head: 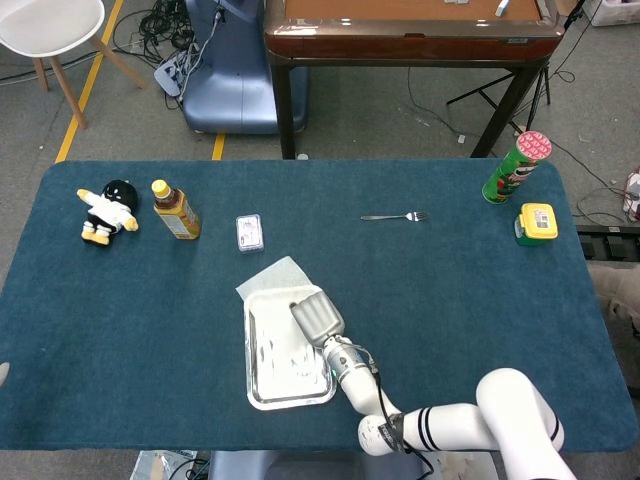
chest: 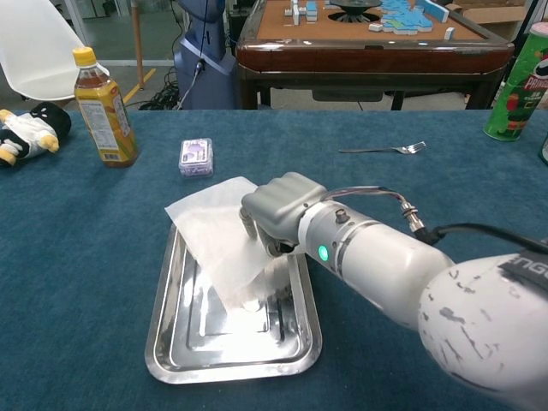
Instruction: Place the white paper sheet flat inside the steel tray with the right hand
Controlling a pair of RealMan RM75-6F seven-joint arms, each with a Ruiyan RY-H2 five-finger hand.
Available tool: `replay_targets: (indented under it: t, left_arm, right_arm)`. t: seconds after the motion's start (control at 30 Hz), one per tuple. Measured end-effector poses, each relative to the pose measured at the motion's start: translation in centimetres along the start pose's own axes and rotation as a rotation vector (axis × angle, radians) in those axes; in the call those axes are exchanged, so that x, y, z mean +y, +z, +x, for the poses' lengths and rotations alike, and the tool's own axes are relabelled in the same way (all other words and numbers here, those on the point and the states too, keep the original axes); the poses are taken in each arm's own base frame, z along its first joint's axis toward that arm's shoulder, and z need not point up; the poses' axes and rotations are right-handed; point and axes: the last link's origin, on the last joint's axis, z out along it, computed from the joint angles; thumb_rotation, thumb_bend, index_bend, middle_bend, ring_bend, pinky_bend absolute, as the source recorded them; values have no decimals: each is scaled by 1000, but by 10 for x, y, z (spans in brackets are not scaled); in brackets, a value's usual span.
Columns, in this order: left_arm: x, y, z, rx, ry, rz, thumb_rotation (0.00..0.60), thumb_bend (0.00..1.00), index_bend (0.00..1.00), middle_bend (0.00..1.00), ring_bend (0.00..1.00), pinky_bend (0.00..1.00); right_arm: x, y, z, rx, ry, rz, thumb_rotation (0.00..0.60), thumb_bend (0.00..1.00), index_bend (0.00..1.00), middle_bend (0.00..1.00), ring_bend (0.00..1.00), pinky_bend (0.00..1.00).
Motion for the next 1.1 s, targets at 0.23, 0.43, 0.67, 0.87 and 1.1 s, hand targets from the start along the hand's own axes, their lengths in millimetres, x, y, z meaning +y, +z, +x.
replay_targets:
  t: [0.23,0.43,0.67,0.87,1.1]
  left_arm:
    - [2,0,-1,-5,6,-4,600,278,524,399,383,546]
    - [2,0,-2,-5,8,-3,600,278,525,399,383,546]
    - [3,0,-2,-6,11,-7,600,278,525,399,383,546]
    - [4,0,-3,-8,14,-9,600,278,527,399,383,547]
    - [4,0,-4,-9,16,-9,600,278,528,399,383,546]
  right_arm:
    - [0,-8,-5,-44,25,8,600,1000,356,1000,1000,1000]
    - [0,-14,-6,-60,45,19,600,1000,356,1000,1000,1000]
    - [-1,-22,-4,-73,75,32,600,1000,356,1000,1000,1000]
    - [-2,-28,-3,-93,104,44,600,1000,356,1000,1000,1000]
    - [-2,-34,-1,-99,124,48,600,1000,356,1000,1000,1000]
